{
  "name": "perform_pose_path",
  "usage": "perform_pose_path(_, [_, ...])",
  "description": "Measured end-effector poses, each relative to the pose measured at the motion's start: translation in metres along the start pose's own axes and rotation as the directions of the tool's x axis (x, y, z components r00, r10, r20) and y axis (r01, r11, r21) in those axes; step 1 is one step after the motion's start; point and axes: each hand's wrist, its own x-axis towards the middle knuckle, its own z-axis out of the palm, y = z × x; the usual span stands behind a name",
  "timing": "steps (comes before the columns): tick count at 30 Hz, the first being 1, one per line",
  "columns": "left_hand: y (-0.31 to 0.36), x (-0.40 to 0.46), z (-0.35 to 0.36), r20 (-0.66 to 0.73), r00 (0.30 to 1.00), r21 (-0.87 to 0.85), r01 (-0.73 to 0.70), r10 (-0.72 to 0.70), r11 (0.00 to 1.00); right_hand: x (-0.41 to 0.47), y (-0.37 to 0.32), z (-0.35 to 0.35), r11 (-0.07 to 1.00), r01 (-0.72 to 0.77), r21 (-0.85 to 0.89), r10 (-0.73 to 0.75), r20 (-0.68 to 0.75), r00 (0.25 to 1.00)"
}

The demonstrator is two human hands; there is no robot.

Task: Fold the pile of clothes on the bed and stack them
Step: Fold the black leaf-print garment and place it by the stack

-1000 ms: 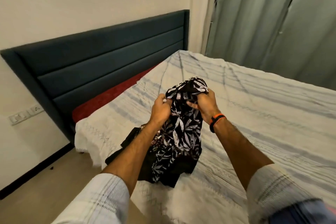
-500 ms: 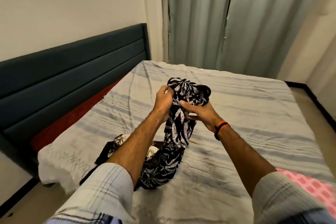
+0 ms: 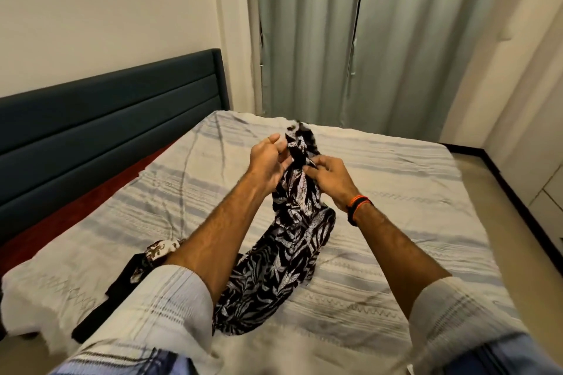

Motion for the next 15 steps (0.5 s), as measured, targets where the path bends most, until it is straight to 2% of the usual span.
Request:
perform_pose_path(3, [-0.013,0.000,0.007,0.034,0.999,0.063,0.007,-0.009,0.998,0.010,0.011,-0.016,0.998,-0.014,0.053,0.016,-0.035,0.999])
perform_pose_path(5, [-0.023,-0.001,0.008,0.057,0.998,0.112,-0.001,-0.006,0.994,0.011,0.011,-0.026,0.974,-0.048,0.223,0.064,-0.066,0.996])
perform_pose_path(7, [-0.033,0.000,0.007,0.088,0.996,0.295,-0.030,0.005,0.955,0.014,0.007,-0.034,0.911,-0.076,0.404,0.122,-0.089,0.989])
perform_pose_path(10, [-0.045,0.008,0.003,0.119,0.992,0.618,-0.049,-0.032,0.785,0.023,0.005,-0.045,0.850,-0.064,0.522,0.143,-0.112,0.983])
perform_pose_path(14, [-0.054,0.023,0.000,0.079,0.989,0.798,0.014,-0.127,0.602,0.034,0.001,-0.049,0.751,-0.053,0.658,0.167,-0.111,0.980])
perform_pose_path(15, [-0.057,0.026,0.000,0.084,0.987,0.804,0.016,-0.139,0.594,0.036,-0.001,-0.049,0.733,-0.046,0.679,0.164,-0.111,0.980])
